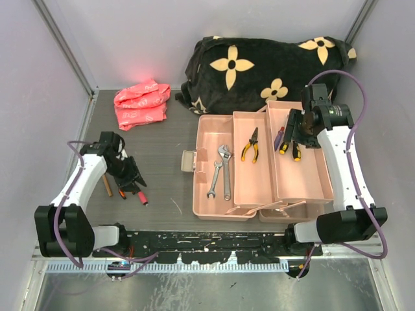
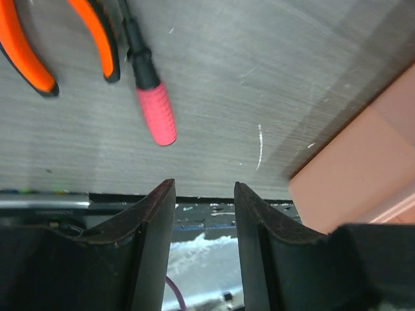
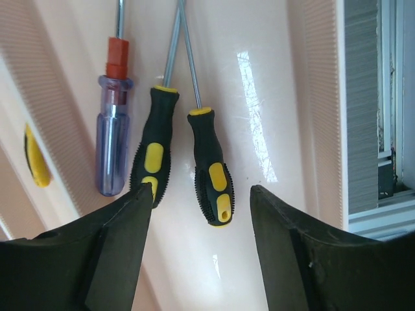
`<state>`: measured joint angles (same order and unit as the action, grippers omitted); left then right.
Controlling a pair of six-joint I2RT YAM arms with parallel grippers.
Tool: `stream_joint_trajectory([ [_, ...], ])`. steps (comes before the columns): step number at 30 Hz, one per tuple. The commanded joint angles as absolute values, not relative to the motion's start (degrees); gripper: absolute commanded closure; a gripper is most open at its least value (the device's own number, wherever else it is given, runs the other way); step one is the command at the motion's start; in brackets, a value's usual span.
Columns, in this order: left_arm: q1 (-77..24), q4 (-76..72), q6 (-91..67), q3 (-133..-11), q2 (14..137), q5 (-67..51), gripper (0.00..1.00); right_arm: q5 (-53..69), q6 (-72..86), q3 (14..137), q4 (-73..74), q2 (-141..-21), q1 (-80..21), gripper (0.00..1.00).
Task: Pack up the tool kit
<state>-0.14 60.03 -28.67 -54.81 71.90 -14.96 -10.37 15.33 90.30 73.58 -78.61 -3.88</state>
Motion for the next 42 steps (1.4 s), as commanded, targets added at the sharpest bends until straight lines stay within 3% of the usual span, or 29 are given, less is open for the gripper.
stream_joint_trajectory([
  [1,0.01,58.36,-37.58,-50.06,72.28,-16.16,0.58,-10.27,14.94,95.88,73.62,-74.98,-3.60,0.33],
  [9,0.05,51.65,-42.53,-43.78,75.59,-12.86,0.58,-9.86,15.03,98.63,75.40,-74.19,-3.56,0.32],
  [30,0.07,39.29,-38.00,-47.86,89.36,-4.32,0.58,-9.49,15.39,98.35,75.58,-73.50,-3.60,0.32],
  [33,0.07,38.98,-37.64,-47.94,90.21,-5.13,0.69,-9.51,15.39,98.64,75.67,-73.46,-3.60,0.32],
  [36,0.02,38.99,-37.45,-47.71,89.97,-6.00,0.99,-9.43,15.44,98.76,75.81,-73.22,-3.60,0.32],
  [42,0.01,40.85,-36.80,-49.19,87.27,-10.46,1.00,-4.30,14.73,103.35,75.09,-72.76,-3.56,0.32],
])
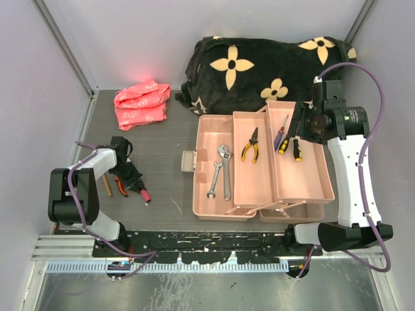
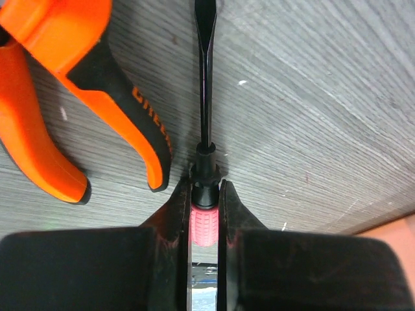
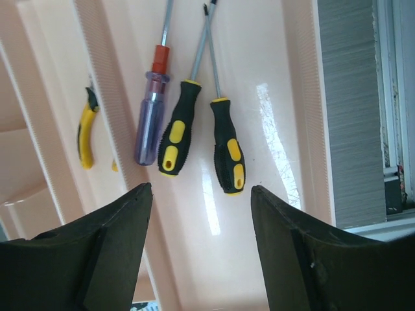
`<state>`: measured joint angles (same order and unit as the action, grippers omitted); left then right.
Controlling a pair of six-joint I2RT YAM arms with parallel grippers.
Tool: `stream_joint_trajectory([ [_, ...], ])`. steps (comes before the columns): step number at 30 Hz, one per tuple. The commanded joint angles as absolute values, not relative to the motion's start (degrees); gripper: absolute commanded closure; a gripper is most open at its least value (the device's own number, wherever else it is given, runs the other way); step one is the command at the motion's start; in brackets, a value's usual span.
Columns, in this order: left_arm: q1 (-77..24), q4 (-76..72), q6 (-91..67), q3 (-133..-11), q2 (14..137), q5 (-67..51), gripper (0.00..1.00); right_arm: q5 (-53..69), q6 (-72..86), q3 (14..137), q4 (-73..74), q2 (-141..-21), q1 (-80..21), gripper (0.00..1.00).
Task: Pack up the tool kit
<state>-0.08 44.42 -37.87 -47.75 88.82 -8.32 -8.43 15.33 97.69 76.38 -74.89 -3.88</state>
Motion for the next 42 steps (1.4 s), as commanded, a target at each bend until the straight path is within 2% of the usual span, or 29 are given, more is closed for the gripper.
stream_joint_trajectory([
  [1,-0.22,41.21,-36.79,-50.06,85.90,-12.17,1.00,-2.37,14.60,104.80,73.90,-72.43,-3.60,0.32],
  [6,-5.76,39.74,-36.15,-56.39,79.62,-21.07,1.00,13.71,16.88,109.57,66.51,-71.81,-3.60,0.32],
  [10,-12.66,30.45,-38.75,-61.71,75.36,-29.05,1.00,27.70,21.69,105.24,56.80,-71.18,-3.83,0.33],
  [14,-18.52,22.18,-38.40,-69.15,73.94,-32.32,1.00,31.68,24.43,102.09,50.81,-71.18,-8.10,0.34],
  [20,-22.14,17.32,-37.81,-77.60,76.12,-35.46,1.00,23.12,24.70,100.88,49.12,-75.11,-24.92,0.33],
  [23,-23.54,16.42,-37.79,-80.13,76.85,-36.51,1.00,19.66,25.32,99.45,47.42,-76.64,-30.10,0.32],
  [33,-24.87,14.14,-40.34,-81.51,76.39,-38.40,1.00,15.06,26.44,99.34,43.59,-82.39,-39.33,0.32],
  [42,-25.07,12.84,-42.56,-80.51,75.72,-39.84,1.00,11.52,24.90,102.83,44.47,-87.30,-41.65,0.33],
])
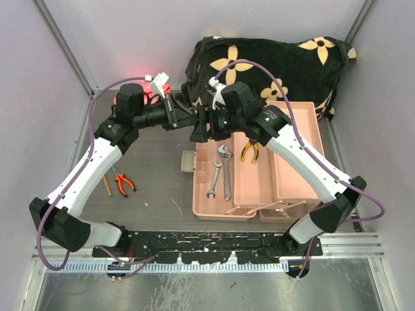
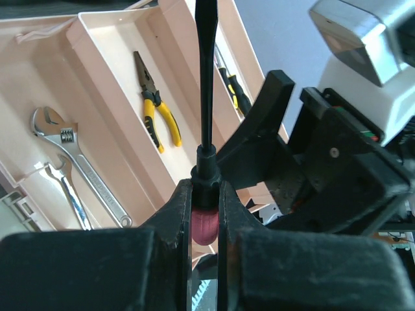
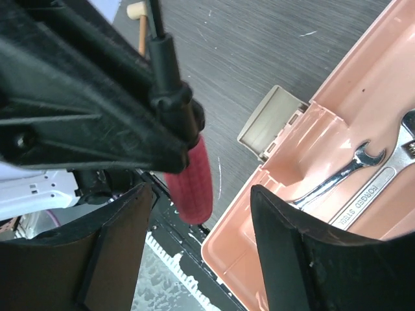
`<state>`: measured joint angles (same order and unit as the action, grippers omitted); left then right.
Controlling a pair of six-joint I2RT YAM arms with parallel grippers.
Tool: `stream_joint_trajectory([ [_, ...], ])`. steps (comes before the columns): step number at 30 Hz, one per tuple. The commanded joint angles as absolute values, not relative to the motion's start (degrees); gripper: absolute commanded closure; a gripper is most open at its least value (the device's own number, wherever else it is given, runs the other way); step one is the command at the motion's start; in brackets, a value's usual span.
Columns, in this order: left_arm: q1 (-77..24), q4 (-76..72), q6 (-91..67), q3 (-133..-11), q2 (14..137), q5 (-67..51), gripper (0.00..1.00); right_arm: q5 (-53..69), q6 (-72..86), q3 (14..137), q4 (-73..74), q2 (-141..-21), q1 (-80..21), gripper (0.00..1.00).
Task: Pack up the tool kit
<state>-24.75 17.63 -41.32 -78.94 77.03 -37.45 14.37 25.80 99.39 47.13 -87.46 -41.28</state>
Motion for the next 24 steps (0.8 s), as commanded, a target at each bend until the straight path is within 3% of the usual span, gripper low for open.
stream_joint_trajectory([
  [1,-25.19,12.67,-42.68,-80.26,75.68,-40.11,1.00,11.18,24.82,102.85,44.24,-87.36,-41.66,0.33],
  [6,-25.92,12.32,-43.14,-79.42,75.55,-40.70,1.00,9.47,24.34,102.90,43.50,-87.35,-41.70,0.43],
  [11,-26.12,11.80,-43.71,-79.06,75.75,-40.64,0.99,9.25,24.03,102.65,43.88,-87.37,-41.70,0.82],
  [13,-26.11,11.63,-44.25,-79.13,75.98,-40.20,0.88,8.84,23.98,102.21,44.19,-87.14,-41.74,0.93],
  [14,-26.13,11.77,-44.56,-79.15,76.01,-39.59,0.77,8.41,24.01,101.95,44.21,-86.98,-41.74,0.96],
  [18,-23.78,13.17,-47.38,-78.69,76.51,-36.79,0.47,3.93,23.90,102.79,46.16,-85.69,-41.62,0.99],
  [24,-13.28,16.92,-48.62,-78.11,78.30,-36.88,0.44,-10.27,21.68,111.20,61.59,-84.51,-35.19,0.99],
])
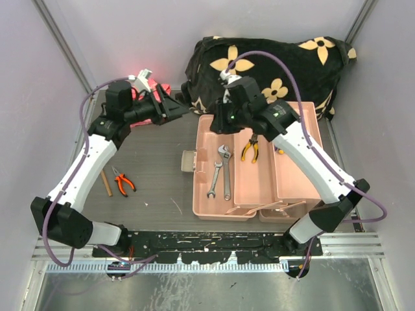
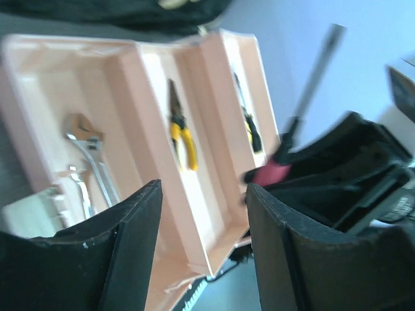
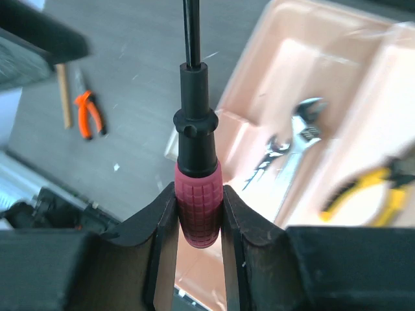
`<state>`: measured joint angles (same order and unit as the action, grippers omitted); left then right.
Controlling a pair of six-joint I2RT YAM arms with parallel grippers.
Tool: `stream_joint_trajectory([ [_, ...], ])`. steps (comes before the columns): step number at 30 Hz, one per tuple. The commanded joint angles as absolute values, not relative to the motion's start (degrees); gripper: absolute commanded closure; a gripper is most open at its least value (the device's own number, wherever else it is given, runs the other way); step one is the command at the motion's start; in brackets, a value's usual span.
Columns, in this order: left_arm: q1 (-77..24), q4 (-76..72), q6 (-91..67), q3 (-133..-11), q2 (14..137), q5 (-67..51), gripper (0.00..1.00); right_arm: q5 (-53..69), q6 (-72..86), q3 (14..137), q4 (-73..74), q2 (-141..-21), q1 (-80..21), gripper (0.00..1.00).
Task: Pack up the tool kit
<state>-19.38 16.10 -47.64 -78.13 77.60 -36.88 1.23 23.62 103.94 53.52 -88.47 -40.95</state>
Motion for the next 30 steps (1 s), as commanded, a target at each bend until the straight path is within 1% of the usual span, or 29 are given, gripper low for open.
stream_joint_trajectory([
  [1,-11.95,17.72,-47.69,-78.13,78.25,-37.29,0.44,-11.09,21.35,111.52,64.10,-83.61,-31.72,0.99],
  [5,-9.67,21.98,-42.18,-78.21,76.87,-37.79,0.44,-11.54,17.84,109.41,70.87,-79.61,-16.63,0.99],
  [7,-9.30,24.72,-38.67,-78.31,75.99,-37.18,0.44,-11.98,15.26,107.57,73.47,-78.34,-12.02,0.99],
  [8,-9.05,26.04,-37.27,-78.24,75.64,-36.84,0.44,-14.20,14.28,106.30,74.42,-77.85,-10.73,0.99],
  [15,-6.67,39.91,-28.97,-78.58,75.02,-29.10,0.45,-16.86,12.53,94.85,75.14,-73.77,-7.18,0.99],
  [19,-5.81,46.65,-25.49,-78.97,74.80,-25.31,0.46,-18.16,12.08,90.58,74.79,-72.74,-6.40,0.99],
  [22,-5.56,49.24,-23.03,-78.13,73.28,-22.97,0.46,-20.00,11.32,89.16,75.13,-72.71,-5.41,0.99],
  [30,-5.56,55.53,-18.72,-76.93,70.67,-16.02,0.47,-19.85,10.39,87.74,74.71,-74.05,-2.77,0.99],
])
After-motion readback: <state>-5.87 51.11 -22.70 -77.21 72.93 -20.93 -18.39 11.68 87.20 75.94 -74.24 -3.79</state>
